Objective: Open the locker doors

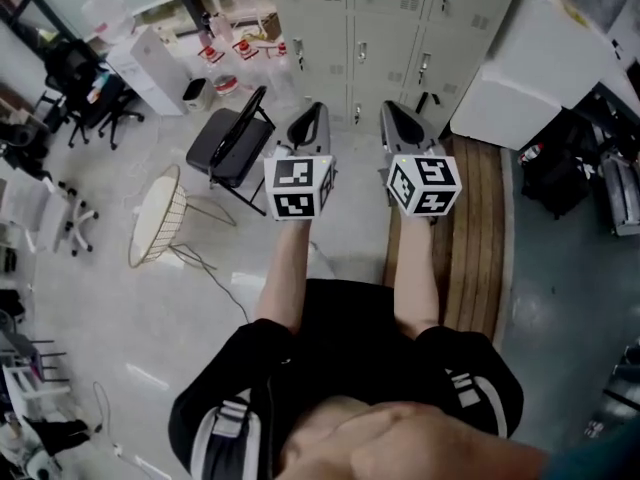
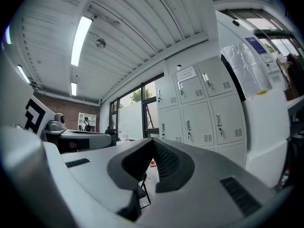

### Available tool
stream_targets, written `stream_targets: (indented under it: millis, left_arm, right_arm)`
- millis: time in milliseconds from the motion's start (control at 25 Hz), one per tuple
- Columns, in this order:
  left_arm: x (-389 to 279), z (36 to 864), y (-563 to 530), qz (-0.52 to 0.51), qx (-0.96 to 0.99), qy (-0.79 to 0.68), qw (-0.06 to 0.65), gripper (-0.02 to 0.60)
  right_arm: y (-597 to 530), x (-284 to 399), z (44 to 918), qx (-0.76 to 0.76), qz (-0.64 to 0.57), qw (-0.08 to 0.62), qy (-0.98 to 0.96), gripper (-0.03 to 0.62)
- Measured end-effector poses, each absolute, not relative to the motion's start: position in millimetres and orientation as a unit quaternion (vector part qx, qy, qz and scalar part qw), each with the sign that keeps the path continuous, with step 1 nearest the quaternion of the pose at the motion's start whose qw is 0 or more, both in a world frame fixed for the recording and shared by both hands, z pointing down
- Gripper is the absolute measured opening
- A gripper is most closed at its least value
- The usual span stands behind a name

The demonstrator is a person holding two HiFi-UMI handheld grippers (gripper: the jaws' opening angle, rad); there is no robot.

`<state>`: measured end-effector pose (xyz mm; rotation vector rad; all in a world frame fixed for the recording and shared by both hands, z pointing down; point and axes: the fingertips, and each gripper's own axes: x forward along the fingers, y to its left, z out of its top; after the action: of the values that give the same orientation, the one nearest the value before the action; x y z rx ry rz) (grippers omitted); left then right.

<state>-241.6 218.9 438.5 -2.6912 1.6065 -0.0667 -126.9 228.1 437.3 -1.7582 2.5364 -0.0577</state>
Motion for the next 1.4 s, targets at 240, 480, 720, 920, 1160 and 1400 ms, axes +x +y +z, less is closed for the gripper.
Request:
stream_targets:
  millis: [240,480,720,920,1160,1400]
  left_arm:
    - [-276.8,455.8,172.1,-0.018,-0.847,0.531,-0.016,0.011]
    - [-316.4,462.6,101.7,-0.008,-0.837,0.547,-0.032,0.011]
    - [-354.6,470.1,18.2,-0.015,-0.834,0.551,-0.042,0.011]
    - [-388.7,466.8,-53.6,-0.016,-0.835,0.548,-0.044,0.011]
    - [-411.9,466.8,-127.6,-0.017,-0.844,0.533,-0.054,0.011]
    - [-410.6,485.3,-174.9,-0.015,-0.854,0.516,-0.071,0.011]
  right_arm:
    - [179.2,-160.8,453.3,-0.552,-0.023,0.014,0.833,0.017]
    - [109.6,-194.2,454.6,-0.547,-0.021,0.017,0.837,0.017]
    - [28.9,-223.4,456.3,-0.559,-0.015,0.024,0.829,0.017]
    - [-38.4,-258.1,456.5,-0.562,-0.019,0.027,0.827,0.018]
    - [-98.5,-280.7,460.0,-0.574,-0.02,0.02,0.818,0.018]
    - [-137.3,-282.9,473.7,-0.592,-0.021,-0.004,0.806,0.018]
